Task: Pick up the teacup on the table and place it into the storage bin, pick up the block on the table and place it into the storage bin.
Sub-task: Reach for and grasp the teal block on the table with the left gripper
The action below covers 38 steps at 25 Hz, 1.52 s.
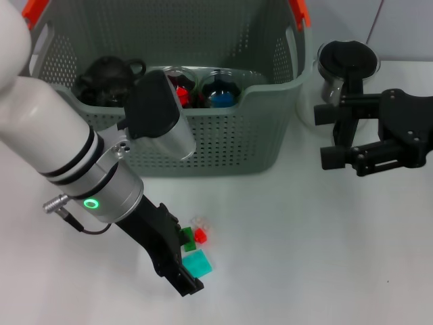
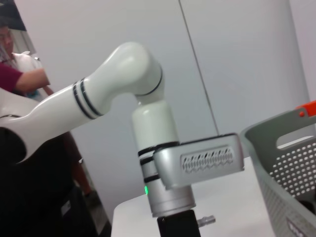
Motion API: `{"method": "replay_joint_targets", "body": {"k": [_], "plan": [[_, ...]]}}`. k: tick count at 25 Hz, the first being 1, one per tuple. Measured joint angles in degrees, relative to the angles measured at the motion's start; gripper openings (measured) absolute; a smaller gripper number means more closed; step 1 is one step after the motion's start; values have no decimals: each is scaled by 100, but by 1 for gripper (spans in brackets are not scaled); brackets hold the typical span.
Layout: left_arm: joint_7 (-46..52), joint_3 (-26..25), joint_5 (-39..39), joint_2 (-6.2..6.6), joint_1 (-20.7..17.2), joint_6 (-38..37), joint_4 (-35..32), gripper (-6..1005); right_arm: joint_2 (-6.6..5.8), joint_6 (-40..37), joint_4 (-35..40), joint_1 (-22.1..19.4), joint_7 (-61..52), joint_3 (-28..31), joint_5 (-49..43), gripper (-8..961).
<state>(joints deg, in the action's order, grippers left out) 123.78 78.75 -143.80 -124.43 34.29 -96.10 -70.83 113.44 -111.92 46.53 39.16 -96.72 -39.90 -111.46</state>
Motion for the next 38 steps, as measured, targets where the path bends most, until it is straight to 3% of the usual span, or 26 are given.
{"method": "replay_joint_targets", "body": {"k": [16,38], "plan": [[-228,393,-143,-42,-265,387,165,912,71,262,-20,62,129,0,37,931],[-116,717,-159,-17,-124,604,194,909,71,218,-22,-33,159,100,125,932]]}}
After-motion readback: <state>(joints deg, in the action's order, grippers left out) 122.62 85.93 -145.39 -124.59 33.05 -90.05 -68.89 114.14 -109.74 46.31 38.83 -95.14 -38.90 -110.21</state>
